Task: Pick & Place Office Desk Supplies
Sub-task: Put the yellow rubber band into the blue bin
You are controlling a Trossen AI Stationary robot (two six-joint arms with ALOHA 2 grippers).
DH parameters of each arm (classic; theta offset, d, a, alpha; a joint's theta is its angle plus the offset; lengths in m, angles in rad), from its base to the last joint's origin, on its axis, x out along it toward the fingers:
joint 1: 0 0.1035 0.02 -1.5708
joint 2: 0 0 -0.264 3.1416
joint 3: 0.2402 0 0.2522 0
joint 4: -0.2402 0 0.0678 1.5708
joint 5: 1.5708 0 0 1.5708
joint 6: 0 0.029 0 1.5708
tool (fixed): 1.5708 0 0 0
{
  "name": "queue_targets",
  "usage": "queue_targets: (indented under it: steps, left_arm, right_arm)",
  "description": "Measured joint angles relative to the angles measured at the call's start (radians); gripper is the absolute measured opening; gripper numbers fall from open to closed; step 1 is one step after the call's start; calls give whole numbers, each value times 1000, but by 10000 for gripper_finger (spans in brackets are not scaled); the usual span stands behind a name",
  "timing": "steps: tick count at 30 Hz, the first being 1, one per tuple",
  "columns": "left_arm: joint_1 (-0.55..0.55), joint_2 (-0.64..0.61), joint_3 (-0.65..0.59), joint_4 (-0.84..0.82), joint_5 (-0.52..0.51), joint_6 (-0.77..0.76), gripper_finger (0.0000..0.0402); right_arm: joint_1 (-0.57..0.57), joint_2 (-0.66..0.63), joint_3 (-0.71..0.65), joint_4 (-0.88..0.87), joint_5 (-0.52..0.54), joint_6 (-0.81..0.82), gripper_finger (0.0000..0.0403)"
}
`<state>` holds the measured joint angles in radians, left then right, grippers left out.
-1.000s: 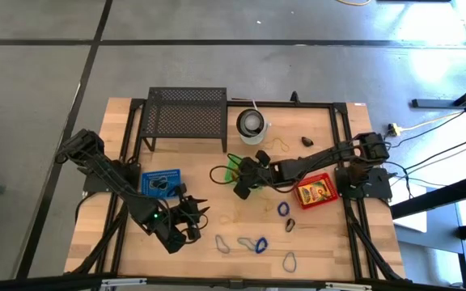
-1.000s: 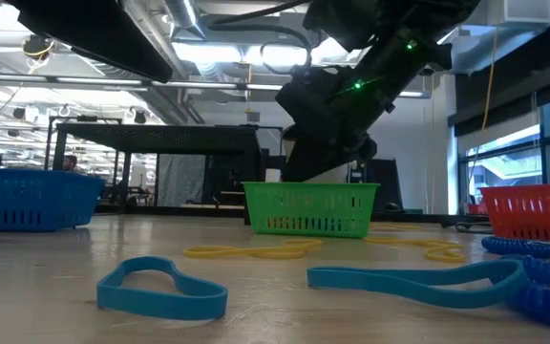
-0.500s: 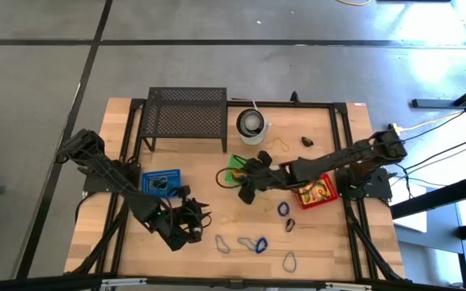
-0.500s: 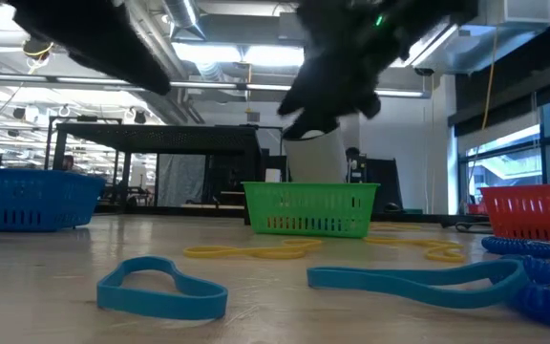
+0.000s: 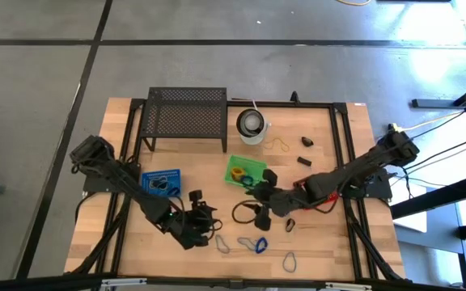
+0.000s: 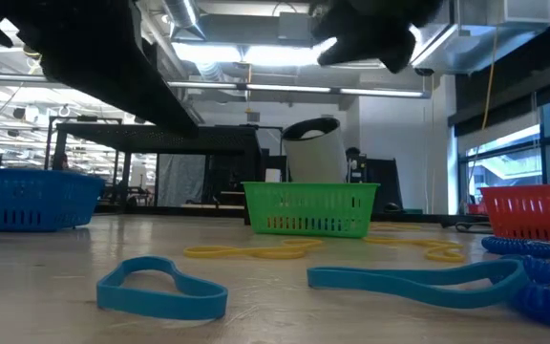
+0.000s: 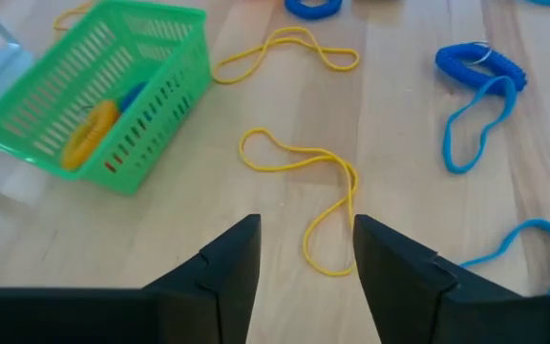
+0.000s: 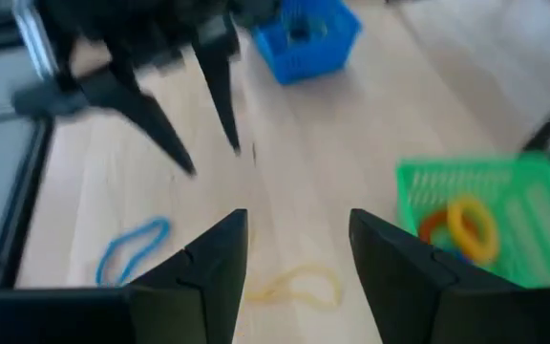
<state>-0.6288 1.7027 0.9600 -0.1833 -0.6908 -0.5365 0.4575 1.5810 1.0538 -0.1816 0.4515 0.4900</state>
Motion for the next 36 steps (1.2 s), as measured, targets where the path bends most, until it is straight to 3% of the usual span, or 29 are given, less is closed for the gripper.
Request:
queue_targets:
  steps: [9,13,30,36]
  left_arm:
    - [10,-3,0,3,13,0,164]
    - [9,-3,0,6,13,0,162]
    - [10,-3,0,3,14,0,162]
    - [10,-3,0,5,13,1,161]
  right_arm:
    - [38,37,1,-296,1,422,185]
    - [32,74,0,-395,1,535,185]
    - [-37,263,0,-421,-86,438,185]
    - [-73,302,6,-423,-179,403,185]
